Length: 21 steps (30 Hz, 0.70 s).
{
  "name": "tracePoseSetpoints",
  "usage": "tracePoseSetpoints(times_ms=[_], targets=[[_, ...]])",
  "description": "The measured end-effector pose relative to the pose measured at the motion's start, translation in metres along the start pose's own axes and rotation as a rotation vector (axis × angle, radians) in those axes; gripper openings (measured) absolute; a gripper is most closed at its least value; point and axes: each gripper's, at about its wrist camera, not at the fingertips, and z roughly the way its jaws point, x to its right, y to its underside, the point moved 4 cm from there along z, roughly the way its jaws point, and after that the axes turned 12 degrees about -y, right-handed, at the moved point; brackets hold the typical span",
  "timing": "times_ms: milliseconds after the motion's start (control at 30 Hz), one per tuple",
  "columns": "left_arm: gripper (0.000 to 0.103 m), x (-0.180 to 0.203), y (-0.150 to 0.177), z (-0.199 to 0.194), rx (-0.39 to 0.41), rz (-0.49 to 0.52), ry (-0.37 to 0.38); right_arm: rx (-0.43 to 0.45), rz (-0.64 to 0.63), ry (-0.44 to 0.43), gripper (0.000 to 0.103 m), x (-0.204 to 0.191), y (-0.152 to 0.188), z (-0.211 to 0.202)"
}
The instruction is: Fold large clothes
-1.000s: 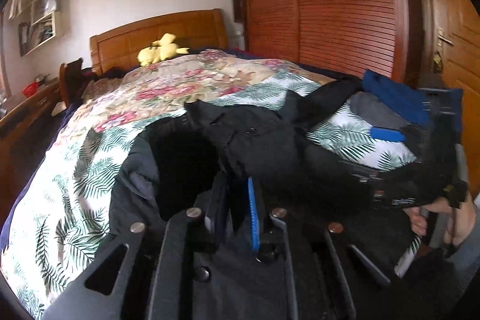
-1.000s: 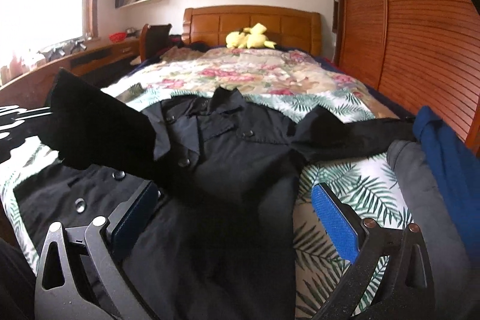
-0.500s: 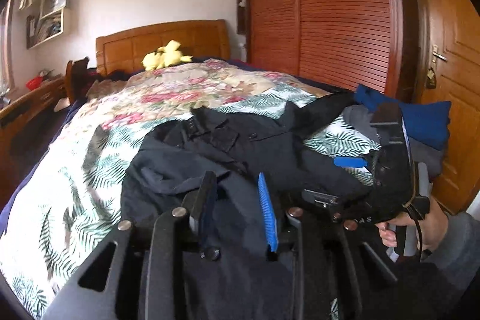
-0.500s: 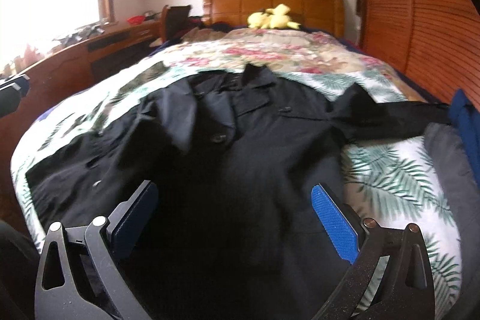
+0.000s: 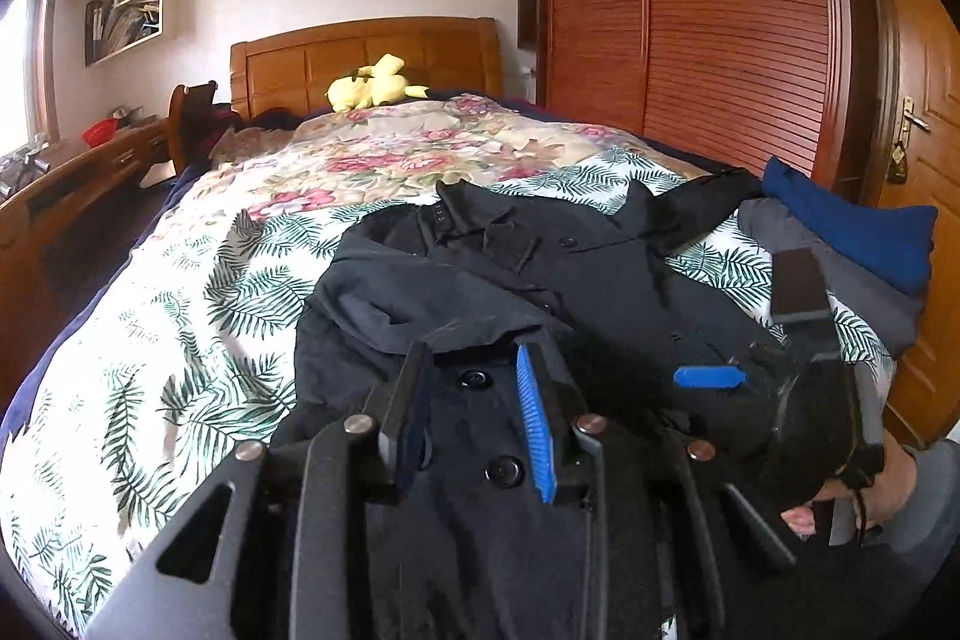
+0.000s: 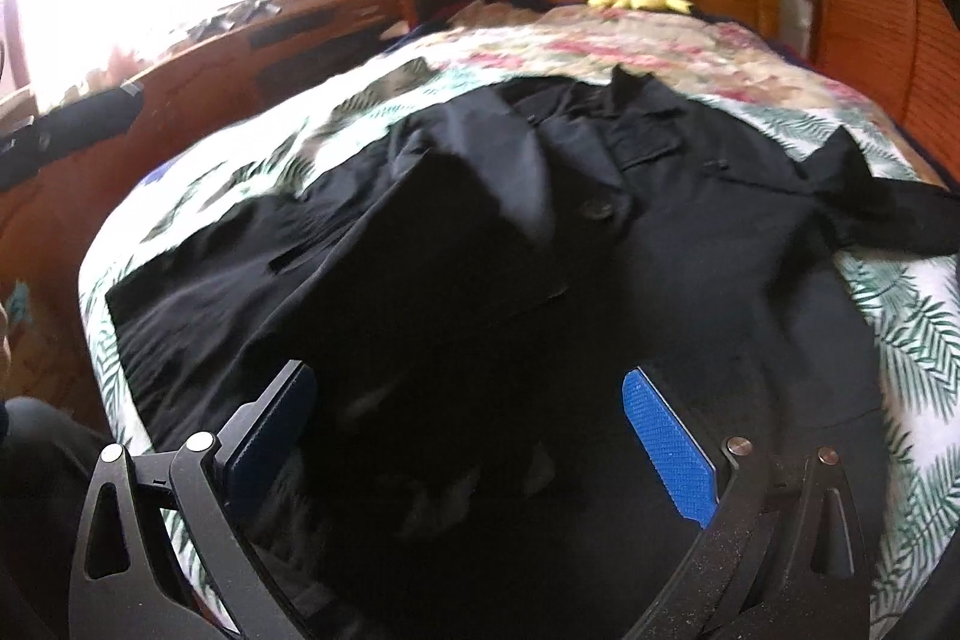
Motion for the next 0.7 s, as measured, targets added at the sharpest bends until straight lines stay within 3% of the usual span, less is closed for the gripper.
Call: tracePoseSetpoints(times_ms=[167,267,367,433,467,533,633,700], targets=[[0.027,0.000,0.000,0.000,-0.001,0.007,0.000,-0.084,0.014,-0.001,0.103,0.001,0.014,0.019],[0.027,0.002,0.000,0.001,-0.002,0.008,0.004,-0.109,0.019,-0.035,0.097,0.001,0.020,0.022],[0.027,0.004,-0.001,0.003,-0.005,0.008,0.005,-0.108,-0.006,-0.059,0.074,-0.004,0.023,0.016],[0.027,0.006,-0.001,0.005,-0.008,0.010,0.006,-0.113,-0.021,-0.075,0.052,-0.007,0.026,0.013],[0.027,0.007,-0.001,0.005,-0.008,0.011,0.006,-0.115,-0.032,-0.075,0.047,-0.008,0.027,0.012],[0.027,0.009,-0.001,0.007,-0.012,0.014,0.008,-0.113,-0.052,-0.065,0.023,-0.007,0.028,0.007],[0.027,0.011,-0.001,0.009,-0.014,0.016,0.012,-0.093,-0.062,-0.053,0.012,0.001,0.023,-0.009],[0.027,0.012,-0.001,0.010,-0.014,0.016,0.018,-0.064,-0.063,-0.017,0.011,0.011,0.017,-0.025]])
